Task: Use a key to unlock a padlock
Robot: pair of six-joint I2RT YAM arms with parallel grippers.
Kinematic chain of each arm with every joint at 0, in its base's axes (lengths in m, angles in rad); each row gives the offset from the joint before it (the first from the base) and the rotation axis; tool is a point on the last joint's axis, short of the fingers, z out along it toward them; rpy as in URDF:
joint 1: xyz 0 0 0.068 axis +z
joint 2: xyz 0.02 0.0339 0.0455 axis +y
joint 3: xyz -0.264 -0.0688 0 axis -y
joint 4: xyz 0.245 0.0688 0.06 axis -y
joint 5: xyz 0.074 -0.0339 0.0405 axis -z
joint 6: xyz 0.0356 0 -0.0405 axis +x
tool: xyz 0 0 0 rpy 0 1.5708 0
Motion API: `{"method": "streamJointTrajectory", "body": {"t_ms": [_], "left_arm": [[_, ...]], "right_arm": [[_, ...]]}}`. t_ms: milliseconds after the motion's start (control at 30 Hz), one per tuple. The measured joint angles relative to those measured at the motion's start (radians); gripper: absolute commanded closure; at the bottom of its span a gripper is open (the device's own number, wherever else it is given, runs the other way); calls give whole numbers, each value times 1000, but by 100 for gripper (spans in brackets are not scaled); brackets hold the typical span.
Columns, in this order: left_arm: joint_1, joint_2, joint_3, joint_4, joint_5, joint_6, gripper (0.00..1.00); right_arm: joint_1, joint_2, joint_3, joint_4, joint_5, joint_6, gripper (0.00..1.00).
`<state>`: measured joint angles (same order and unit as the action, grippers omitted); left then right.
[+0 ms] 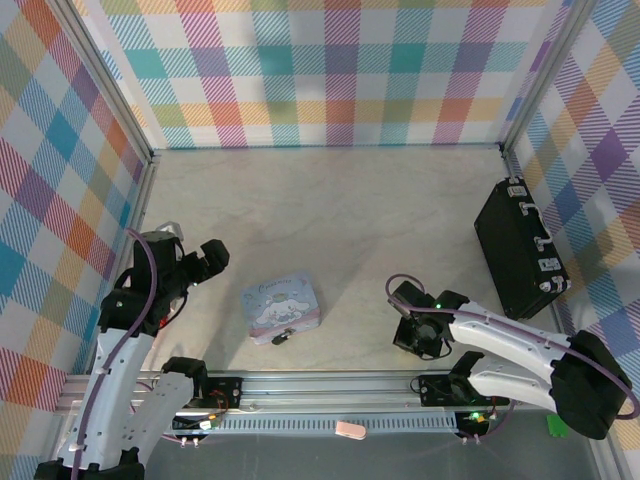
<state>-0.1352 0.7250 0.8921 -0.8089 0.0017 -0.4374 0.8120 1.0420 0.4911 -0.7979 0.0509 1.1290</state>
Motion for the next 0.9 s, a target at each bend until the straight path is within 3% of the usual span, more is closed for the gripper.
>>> {"method": "streamJointTrajectory", "body": {"t_ms": [167, 400, 733, 900], "left_arm": [[0, 44, -1, 36, 59, -21, 0], [-14, 126, -7, 190, 214, -114, 2], [-307, 235, -7, 497, 259, -185, 4], [-381, 291, -3, 629, 255, -195, 9]], "right_arm": [[0, -53, 103, 64, 36, -35, 100], [0, -64, 201, 367, 63, -50, 100], [0, 135, 330, 832, 20, -89, 100], [0, 226, 345, 949, -23, -63, 100]]}}
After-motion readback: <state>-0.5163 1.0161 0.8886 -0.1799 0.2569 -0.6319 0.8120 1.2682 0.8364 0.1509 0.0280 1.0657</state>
